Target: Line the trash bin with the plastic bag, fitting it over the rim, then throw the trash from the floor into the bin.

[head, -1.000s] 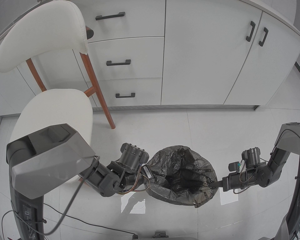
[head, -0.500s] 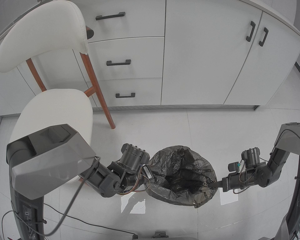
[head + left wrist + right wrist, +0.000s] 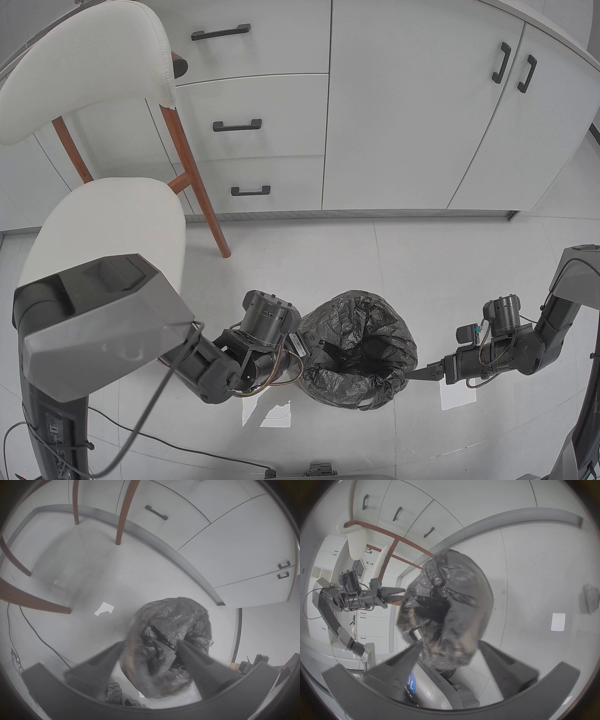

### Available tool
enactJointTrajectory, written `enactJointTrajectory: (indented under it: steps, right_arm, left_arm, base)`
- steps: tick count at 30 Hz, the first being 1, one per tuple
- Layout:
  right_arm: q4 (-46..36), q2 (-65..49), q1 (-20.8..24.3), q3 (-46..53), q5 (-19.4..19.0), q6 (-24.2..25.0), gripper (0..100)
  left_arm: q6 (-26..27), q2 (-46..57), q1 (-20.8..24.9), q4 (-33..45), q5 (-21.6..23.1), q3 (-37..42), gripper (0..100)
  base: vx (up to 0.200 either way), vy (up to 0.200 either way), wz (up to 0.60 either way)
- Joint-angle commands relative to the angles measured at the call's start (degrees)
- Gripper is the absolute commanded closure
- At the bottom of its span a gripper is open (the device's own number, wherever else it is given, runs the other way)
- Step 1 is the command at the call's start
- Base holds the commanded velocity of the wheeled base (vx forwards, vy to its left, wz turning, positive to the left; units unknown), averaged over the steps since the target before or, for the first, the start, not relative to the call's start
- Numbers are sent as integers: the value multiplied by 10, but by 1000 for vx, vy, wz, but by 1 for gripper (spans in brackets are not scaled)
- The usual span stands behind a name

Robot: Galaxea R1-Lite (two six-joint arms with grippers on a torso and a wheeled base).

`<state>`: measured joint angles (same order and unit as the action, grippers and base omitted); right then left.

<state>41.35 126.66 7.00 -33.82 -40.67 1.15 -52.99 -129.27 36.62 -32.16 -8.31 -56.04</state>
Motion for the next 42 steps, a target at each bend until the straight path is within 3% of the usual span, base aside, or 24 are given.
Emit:
enactJointTrajectory:
  steps: [1, 8, 12, 13, 14, 15, 16, 28, 36, 37, 42]
  right_arm:
    - [0, -4, 0, 0, 0, 2, 0]
    - [0, -53, 4, -12, 1, 5, 0]
    - [-6, -109, 37, -45, 8, 9, 0]
    - [-7, -118, 52, -55, 31, 9, 0]
    - [-7, -119, 54, -56, 34, 9, 0]
    - [-7, -124, 77, -62, 79, 18, 0]
    - [-7, -128, 79, -60, 84, 25, 0]
    - [-12, -231, 85, 2, 85, 35, 0]
    - [-29, -279, 85, 38, 87, 32, 0]
    - [-29, -280, 85, 44, 87, 32, 100]
    - [-29, -305, 86, 60, 88, 33, 100]
  left_arm:
    - [-1, 2, -1, -1, -2, 10, 0]
    - [4, 59, -7, -2, -12, -1, 0]
    - [52, 113, 41, 0, 18, -25, 0]
    - [83, 112, 64, 2, 50, -40, 0]
    - [86, 111, 67, 3, 51, -42, 0]
    - [130, 92, 103, 6, 57, -67, 0]
    - [136, 88, 108, 6, 51, -75, 0]
    - [137, 157, 112, 1, -5, -62, 0]
    - [137, 187, 115, 7, -6, -33, 0]
    - [138, 191, 115, 6, -6, -26, 0]
    - [138, 194, 114, -3, -11, 9, 0]
  base:
    - [0, 0, 0]
    - [0, 0, 0]
    - [0, 0, 0]
    - [0, 0, 0]
    - [0, 0, 0]
    - [0, 0, 0]
    - [0, 0, 0]
    - [0, 0, 0]
    - [0, 0, 0]
    - [0, 0, 0]
    - [0, 0, 0]
